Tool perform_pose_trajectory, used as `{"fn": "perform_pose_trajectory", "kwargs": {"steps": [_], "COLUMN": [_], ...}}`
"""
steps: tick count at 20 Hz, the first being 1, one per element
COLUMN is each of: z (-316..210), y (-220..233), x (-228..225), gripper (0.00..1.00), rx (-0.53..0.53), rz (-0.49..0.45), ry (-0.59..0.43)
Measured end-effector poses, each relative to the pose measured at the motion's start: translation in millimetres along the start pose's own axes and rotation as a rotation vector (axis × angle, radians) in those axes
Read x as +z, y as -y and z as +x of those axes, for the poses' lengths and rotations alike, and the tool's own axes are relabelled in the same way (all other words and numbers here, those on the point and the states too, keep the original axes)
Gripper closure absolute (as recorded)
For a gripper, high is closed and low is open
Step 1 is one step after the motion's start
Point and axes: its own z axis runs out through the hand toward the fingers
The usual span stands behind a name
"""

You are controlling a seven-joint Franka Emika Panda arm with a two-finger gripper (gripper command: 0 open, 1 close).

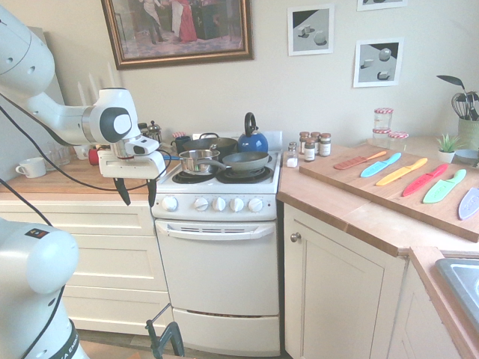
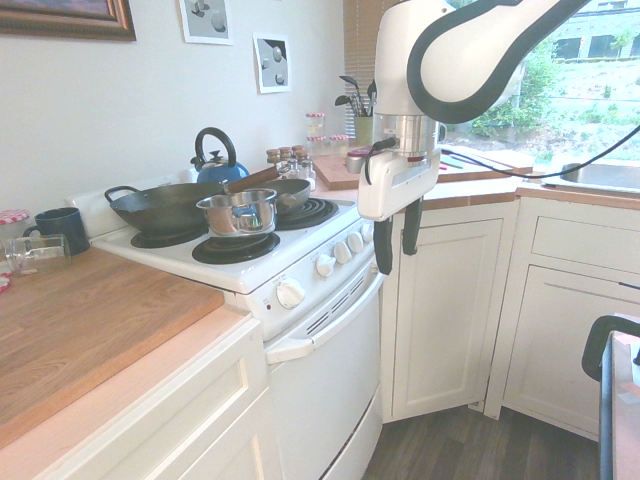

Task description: Open the oven

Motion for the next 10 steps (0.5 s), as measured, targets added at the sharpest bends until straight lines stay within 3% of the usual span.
{"fn": "perform_pose_trajectory", "kwargs": {"steps": [5, 10], "z": [7, 40], "y": [-7, -25], "x": [16, 87], "gripper": [0.00, 0.00], "rx": [0.059, 0.104], "rz": [-0.015, -0.025], "ry": [0.009, -0.111]}}
